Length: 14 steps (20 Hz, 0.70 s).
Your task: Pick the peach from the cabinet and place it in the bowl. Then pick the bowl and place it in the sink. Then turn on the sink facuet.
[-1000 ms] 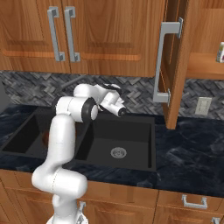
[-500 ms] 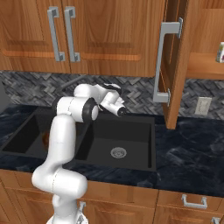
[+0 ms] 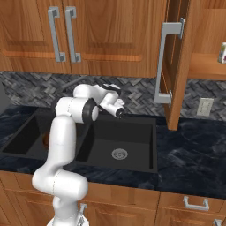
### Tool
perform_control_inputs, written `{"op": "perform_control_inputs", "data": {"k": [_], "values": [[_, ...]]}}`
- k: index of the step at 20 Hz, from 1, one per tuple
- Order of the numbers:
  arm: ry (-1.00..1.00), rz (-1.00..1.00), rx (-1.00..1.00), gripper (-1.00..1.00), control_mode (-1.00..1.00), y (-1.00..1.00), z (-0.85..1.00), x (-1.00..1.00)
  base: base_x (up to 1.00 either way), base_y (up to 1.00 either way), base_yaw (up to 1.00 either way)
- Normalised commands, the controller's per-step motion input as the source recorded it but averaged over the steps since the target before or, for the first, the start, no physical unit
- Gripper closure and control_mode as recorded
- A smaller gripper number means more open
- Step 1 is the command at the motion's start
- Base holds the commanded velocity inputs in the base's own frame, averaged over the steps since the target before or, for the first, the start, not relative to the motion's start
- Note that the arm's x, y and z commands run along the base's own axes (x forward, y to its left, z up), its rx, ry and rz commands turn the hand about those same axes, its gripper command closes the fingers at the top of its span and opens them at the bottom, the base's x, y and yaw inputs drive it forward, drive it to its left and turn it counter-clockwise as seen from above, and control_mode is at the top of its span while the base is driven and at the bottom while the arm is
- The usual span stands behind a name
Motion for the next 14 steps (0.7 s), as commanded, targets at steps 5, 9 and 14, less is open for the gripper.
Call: {"op": "perform_control_inputs", "data": {"k": [5, 9, 14], "values": [[0.18, -0.13, 0.13, 1.0, -1.0, -0.78, 0.0, 0.02, 0.0, 0.0, 0.0], [0.21, -0.11, 0.18, 1.0, -1.0, -1.0, -0.05, 0.02, 0.0, 0.0, 0.0], [0.23, -0.12, 0.14, 1.0, -1.0, -0.93, -0.15, 0.0, 0.0, 0.0, 0.0]]}}
